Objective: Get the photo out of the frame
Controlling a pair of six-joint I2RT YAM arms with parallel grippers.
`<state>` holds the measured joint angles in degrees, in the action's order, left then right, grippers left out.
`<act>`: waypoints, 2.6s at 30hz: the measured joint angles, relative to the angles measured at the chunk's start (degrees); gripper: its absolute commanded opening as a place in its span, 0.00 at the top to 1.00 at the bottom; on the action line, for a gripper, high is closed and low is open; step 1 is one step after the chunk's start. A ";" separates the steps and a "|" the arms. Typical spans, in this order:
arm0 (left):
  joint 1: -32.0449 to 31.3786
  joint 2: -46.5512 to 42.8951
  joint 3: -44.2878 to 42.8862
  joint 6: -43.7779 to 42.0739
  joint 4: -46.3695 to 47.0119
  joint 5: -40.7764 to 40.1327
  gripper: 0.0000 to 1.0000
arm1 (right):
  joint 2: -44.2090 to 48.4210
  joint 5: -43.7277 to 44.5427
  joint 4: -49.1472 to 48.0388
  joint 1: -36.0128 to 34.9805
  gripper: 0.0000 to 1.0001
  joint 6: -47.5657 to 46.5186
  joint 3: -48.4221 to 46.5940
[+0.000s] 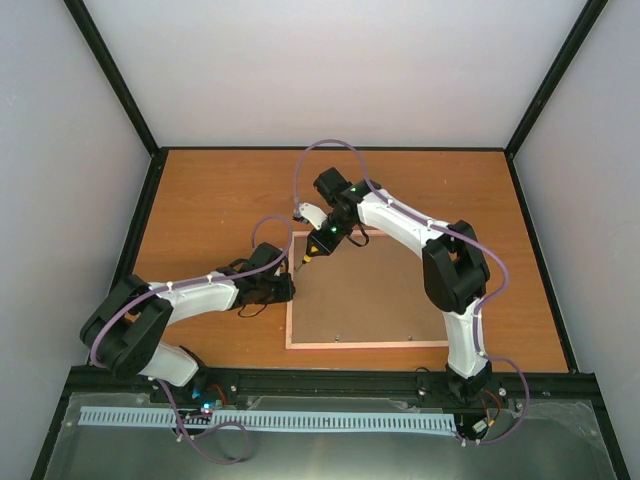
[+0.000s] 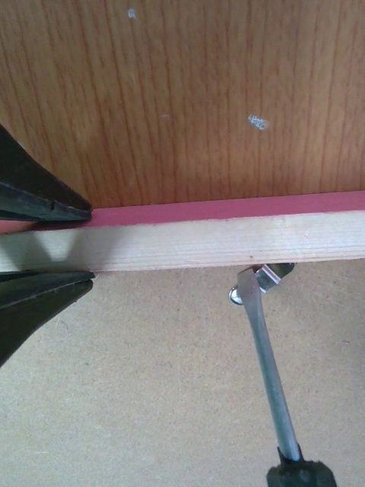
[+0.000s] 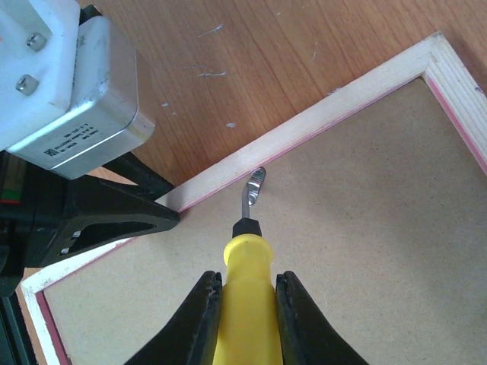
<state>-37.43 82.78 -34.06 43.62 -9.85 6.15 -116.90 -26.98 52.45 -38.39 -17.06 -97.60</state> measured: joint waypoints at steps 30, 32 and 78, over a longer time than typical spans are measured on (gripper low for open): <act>1.86 0.68 -3.63 -3.39 -6.97 -5.09 0.99 | 26.29 8.44 4.85 12.96 0.97 -5.16 20.15; 4.07 1.88 -4.87 -5.68 -7.21 -5.09 0.99 | 26.80 8.66 4.76 17.77 0.97 -6.73 21.40; -10.91 -11.82 -0.15 -11.98 -12.46 16.35 0.99 | 3.21 7.06 -2.25 45.81 0.97 -19.47 4.92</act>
<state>-48.34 70.96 -34.22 31.64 -22.31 22.50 -113.69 -19.92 50.19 7.42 -36.53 -92.68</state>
